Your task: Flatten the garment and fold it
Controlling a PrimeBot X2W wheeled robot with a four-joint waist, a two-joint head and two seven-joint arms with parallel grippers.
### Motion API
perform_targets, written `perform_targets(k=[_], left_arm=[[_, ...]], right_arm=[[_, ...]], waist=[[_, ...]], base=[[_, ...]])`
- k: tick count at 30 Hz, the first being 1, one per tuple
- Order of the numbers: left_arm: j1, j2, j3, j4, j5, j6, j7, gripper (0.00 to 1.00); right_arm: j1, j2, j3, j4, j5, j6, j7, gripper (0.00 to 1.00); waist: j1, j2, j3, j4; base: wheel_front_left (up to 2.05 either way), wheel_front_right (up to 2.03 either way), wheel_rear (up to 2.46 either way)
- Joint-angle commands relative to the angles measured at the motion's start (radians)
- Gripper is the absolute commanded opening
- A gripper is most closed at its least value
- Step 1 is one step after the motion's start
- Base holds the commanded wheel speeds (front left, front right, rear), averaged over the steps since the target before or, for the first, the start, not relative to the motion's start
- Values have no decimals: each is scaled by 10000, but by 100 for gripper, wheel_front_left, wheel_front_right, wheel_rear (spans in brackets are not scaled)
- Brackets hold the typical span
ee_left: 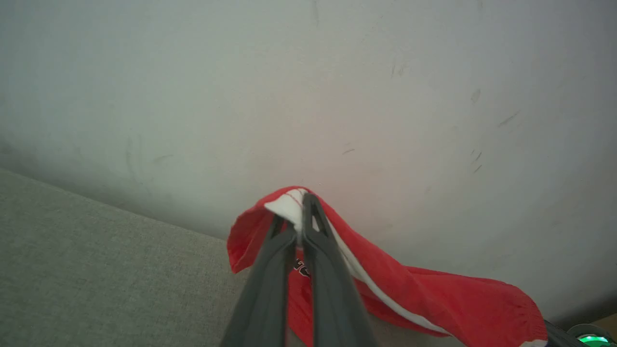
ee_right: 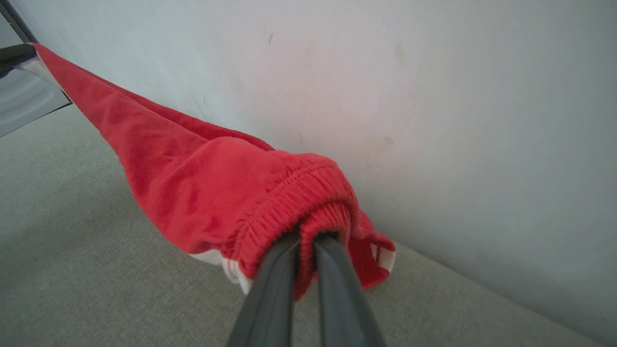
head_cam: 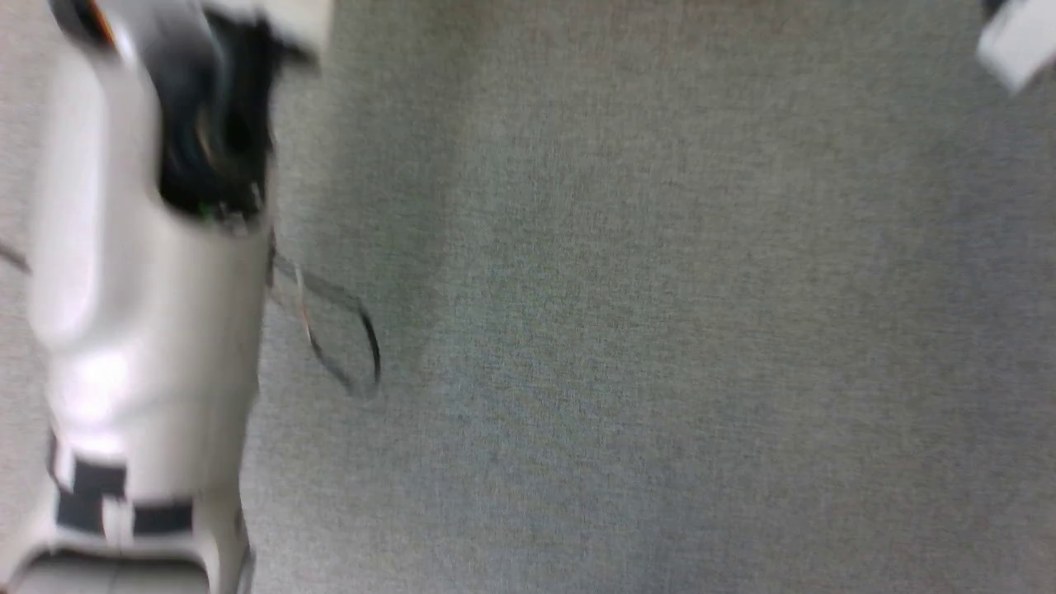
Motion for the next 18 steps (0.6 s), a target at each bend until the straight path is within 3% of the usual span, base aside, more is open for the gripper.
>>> perform_targets(k=[1, 9, 18], left_arm=[[408, 65, -18, -187, -46, 96, 43, 0], [4128, 239, -148, -2087, -328, 811, 631, 0], [7803, 627, -830, -3788, -981, 1242, 2080, 0]], right_arm=[[416, -64, -133, -112, 165, -21, 27, 0], [4294, 300, -1344, -1082, 1055, -21, 288, 0], [7714, 1112, -2686, -1832, 1179, -21, 680, 0]], waist=[[2, 0, -784, -44], [2, 0, -2130, -162], [2, 0, -3163, -148]], base=[[0, 0, 0], [0, 0, 0], [0, 0, 0]])
